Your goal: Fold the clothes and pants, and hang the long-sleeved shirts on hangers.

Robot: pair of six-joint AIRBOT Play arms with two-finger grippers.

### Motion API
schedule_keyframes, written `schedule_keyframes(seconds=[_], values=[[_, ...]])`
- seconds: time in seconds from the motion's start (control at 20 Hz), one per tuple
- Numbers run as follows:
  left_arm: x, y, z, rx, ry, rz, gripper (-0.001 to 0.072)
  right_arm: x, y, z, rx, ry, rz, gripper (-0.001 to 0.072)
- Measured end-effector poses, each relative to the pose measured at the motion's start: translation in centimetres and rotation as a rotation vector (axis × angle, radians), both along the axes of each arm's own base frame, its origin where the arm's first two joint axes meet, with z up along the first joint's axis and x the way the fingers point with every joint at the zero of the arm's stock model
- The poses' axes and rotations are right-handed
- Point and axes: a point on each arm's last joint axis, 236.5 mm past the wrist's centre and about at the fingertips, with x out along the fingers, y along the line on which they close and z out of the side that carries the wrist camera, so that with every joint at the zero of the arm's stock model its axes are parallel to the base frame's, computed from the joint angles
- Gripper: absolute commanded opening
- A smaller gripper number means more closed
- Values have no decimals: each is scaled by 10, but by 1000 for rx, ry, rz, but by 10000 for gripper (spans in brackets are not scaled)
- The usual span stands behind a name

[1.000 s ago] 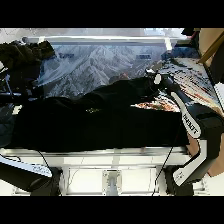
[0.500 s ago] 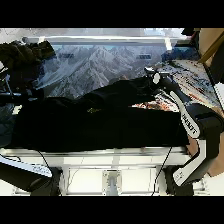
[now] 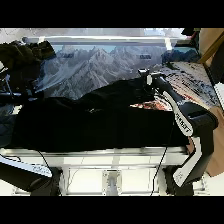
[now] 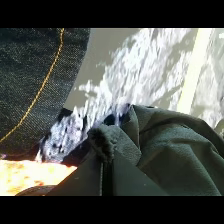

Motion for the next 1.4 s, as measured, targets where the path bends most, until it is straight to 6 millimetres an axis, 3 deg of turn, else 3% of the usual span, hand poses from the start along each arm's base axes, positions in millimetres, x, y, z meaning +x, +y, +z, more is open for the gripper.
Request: schedule_keyframes(seconds=[0.1,0.15,0.45,0.7,0.95,1.4], values=[[0,0,0,0,0,0,20,-1,-10,0,-46,8,-6,49],[0,0,0,0,0,0,21,-1,-14,0,-64,9,-7,11],[0,0,0,0,0,0,20,5,-23,10,-108,-6,-12,10],[0,2,2,3,-4,4,20,28,-36,54,-119,-62,-36,9],[2,12,21,38,-46,26,20,23,-82,84,-137,-6,-108,9],[11,25,61,103,-132,75,20,-12,-194,89,-144,133,-325,9]])
